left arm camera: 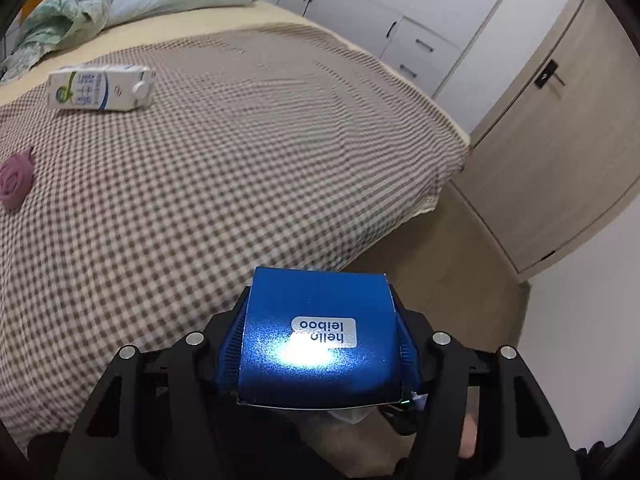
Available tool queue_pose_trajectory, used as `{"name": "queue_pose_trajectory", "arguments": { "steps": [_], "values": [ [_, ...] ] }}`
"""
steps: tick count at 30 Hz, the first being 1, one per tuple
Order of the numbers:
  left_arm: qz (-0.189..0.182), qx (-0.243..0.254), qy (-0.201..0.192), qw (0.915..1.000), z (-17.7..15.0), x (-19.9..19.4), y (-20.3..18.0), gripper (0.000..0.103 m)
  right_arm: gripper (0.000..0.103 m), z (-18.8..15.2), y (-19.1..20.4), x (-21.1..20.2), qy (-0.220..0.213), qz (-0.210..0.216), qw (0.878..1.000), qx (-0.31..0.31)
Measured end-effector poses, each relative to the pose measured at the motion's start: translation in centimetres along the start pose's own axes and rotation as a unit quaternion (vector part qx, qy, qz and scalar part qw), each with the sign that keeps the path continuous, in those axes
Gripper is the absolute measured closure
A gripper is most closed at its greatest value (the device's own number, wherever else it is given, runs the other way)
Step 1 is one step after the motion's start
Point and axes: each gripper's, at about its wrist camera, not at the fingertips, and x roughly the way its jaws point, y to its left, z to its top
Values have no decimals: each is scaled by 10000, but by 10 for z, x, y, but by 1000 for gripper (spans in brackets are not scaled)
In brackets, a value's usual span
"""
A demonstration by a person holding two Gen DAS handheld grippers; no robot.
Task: Collect trash
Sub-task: 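Carry the box and bottle over the wastebasket and open both tools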
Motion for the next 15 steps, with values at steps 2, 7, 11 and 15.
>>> {"name": "queue_pose_trajectory", "arguments": {
  "steps": [2,7,11,15],
  "values": [
    [29,-16,65,10000,-3,4,0,43,74,-20,2,20,195,36,9997,-151],
    [25,234,378,9990,-6,32,-16,43,41,-34,-8,33,423,1508,9858,604],
    [-92,381,682,9969,-8,60,-30,43,41,-45,-33,21,-64,2096,9676,1404],
    [-124,554,957,9938,-14,90,-46,43,85,-51,-54,14,-340,2618,9465,1855]
  ]
}}
